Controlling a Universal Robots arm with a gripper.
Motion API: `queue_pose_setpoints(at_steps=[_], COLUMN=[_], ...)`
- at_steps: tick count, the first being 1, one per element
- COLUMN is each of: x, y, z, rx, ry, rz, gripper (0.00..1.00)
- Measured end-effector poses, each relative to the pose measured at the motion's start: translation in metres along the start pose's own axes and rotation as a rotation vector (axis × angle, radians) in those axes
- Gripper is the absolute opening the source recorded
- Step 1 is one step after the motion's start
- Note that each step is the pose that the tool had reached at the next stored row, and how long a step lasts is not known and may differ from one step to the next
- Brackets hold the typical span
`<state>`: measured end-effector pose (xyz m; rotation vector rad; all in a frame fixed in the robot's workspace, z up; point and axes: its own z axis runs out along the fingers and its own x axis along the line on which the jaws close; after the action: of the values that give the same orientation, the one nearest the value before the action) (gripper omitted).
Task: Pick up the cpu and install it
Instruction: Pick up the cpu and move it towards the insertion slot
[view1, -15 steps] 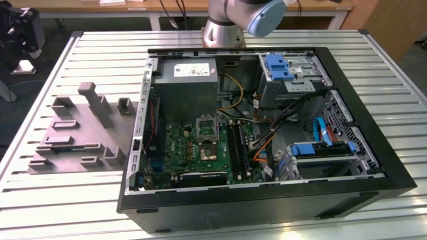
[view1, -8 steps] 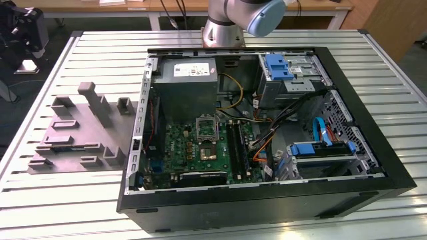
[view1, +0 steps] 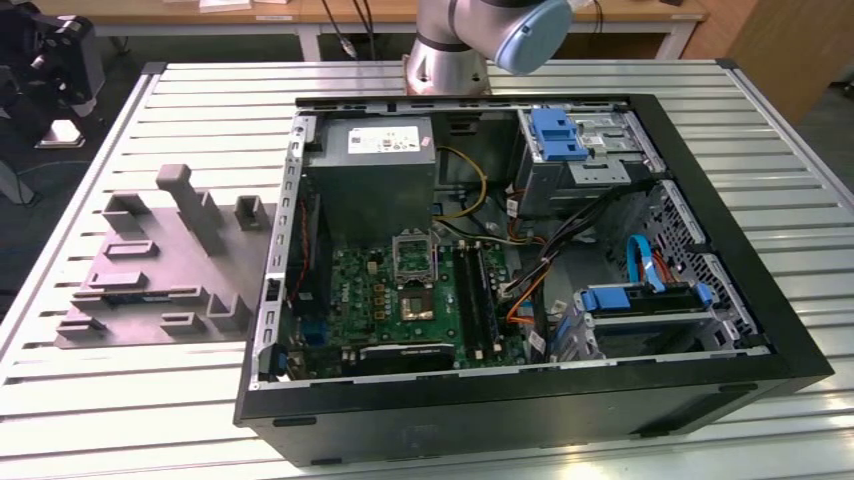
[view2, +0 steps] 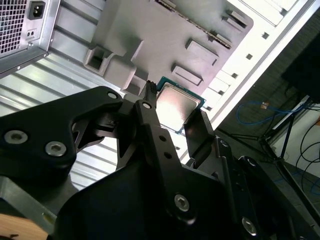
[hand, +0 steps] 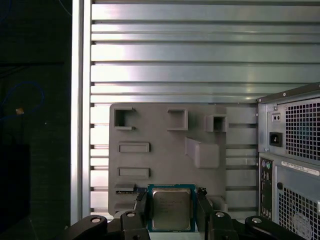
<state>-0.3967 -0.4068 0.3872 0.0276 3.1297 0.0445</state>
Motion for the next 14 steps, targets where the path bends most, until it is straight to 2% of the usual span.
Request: queue_pose_setpoints(at_steps=[11, 14], x=[-0.0034, -0.0037], y=[0.0001, 0.0001], z=[0.0001, -0.0022], rx=[0.0, 0.0003], ry=[0.0, 0.0002], rz=[0.0, 0.0], gripper=[0.47, 0.47])
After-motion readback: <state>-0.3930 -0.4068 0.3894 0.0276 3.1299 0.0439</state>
